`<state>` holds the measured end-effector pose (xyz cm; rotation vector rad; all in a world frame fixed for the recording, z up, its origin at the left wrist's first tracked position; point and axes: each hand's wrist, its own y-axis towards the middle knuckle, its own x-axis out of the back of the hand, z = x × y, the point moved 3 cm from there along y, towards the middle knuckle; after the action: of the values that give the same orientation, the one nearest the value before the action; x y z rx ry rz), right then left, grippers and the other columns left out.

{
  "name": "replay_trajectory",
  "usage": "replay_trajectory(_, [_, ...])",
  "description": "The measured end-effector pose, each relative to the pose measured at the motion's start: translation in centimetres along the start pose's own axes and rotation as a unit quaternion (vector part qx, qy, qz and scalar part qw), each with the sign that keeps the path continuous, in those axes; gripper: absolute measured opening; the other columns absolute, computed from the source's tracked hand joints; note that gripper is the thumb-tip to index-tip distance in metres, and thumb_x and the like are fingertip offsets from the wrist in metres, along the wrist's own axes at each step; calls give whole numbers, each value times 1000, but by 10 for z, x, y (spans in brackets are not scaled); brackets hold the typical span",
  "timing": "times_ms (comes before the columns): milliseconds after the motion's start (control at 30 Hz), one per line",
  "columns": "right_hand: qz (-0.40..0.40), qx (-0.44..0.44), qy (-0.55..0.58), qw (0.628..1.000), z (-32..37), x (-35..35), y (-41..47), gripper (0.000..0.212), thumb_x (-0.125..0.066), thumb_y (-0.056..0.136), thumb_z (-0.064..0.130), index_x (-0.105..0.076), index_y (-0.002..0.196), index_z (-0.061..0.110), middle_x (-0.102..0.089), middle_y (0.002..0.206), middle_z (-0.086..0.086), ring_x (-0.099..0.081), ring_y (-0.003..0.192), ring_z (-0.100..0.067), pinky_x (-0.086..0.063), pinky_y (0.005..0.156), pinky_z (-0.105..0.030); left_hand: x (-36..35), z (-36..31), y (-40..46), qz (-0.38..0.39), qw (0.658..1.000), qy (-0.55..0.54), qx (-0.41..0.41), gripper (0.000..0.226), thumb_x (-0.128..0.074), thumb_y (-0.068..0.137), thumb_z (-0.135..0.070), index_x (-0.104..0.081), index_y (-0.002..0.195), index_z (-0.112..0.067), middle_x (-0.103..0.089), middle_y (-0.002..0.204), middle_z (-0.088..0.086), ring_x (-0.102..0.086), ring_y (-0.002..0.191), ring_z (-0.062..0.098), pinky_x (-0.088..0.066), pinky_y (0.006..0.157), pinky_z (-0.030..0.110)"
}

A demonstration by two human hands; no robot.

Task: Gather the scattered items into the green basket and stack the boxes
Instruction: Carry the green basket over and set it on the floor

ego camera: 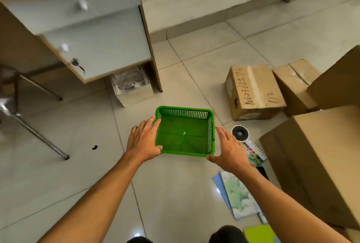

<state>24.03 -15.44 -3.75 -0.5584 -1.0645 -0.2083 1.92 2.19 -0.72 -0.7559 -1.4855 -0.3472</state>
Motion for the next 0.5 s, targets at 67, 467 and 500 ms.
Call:
replay_trajectory(67, [-3,7,-1,1000,-12,-43,28,120,-78,74,57,0,159,26,-11,166,5,-20,149,-20,-28,116,-47,-48,9,21,6,1000,18,1,105,-73,71,-53,-16,154,-24,-12,161,0,-20,143,21,-26,114,43])
replay_trajectory(467, [-15,43,-97,994,-79,-205,129,135,-87,57,59,3,156,44,21,163,-5,10,151,-30,-20,117,-58,-241,57,89,63,997,39,32,117,-82,64,-52,-9,154,-35,22,159,7,3,148,33,-15,118,54])
replay_trajectory(500, [-26,27,-66,997,-83,-209,134,138,-88,52,63,2,156,45,23,161,-9,13,150,-33,-17,119,-57,-245,61,93,61,997,-8,55,124,-83,60,-59,-6,154,-35,26,157,8,5,147,35,-17,118,55])
